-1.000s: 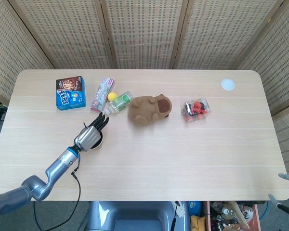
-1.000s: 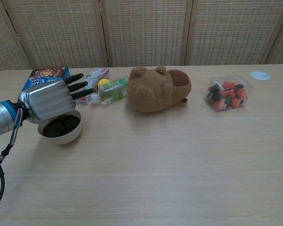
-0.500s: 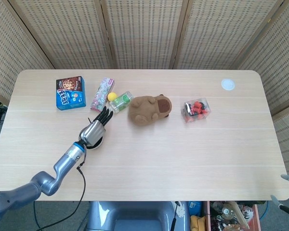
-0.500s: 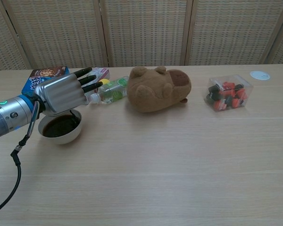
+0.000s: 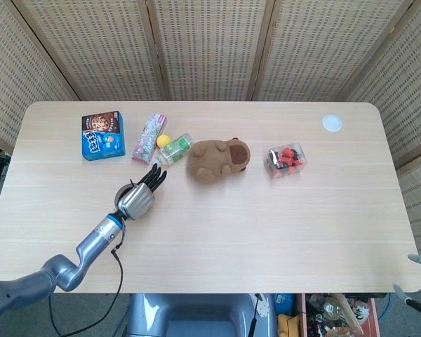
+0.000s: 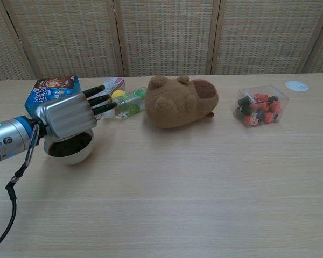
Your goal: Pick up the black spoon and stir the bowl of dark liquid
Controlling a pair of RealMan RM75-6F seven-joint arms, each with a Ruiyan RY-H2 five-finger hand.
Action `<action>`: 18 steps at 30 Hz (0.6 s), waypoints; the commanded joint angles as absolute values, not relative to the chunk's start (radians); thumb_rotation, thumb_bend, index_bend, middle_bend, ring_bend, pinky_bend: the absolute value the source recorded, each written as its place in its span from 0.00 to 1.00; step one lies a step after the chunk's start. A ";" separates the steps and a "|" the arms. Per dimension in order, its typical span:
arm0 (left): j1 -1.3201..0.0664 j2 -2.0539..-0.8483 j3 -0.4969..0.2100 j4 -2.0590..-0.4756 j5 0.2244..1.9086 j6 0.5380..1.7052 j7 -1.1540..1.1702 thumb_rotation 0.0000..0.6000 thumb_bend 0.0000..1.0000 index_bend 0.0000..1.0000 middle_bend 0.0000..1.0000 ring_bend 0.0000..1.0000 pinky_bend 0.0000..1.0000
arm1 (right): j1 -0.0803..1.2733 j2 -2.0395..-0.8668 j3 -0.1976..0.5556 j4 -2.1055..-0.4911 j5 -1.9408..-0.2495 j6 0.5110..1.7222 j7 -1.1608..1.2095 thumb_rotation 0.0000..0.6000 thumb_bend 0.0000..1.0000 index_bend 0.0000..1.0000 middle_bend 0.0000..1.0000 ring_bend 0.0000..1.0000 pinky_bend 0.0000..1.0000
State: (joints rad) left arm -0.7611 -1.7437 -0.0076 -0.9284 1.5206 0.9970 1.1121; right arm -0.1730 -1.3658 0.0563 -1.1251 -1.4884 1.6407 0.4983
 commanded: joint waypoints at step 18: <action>-0.768 -1.779 -0.037 -0.839 1.487 0.983 1.076 1.00 0.41 0.65 0.00 0.00 0.00 | -0.171 -1.359 0.059 -1.141 -1.486 1.637 0.485 1.00 0.30 0.35 0.21 0.10 0.24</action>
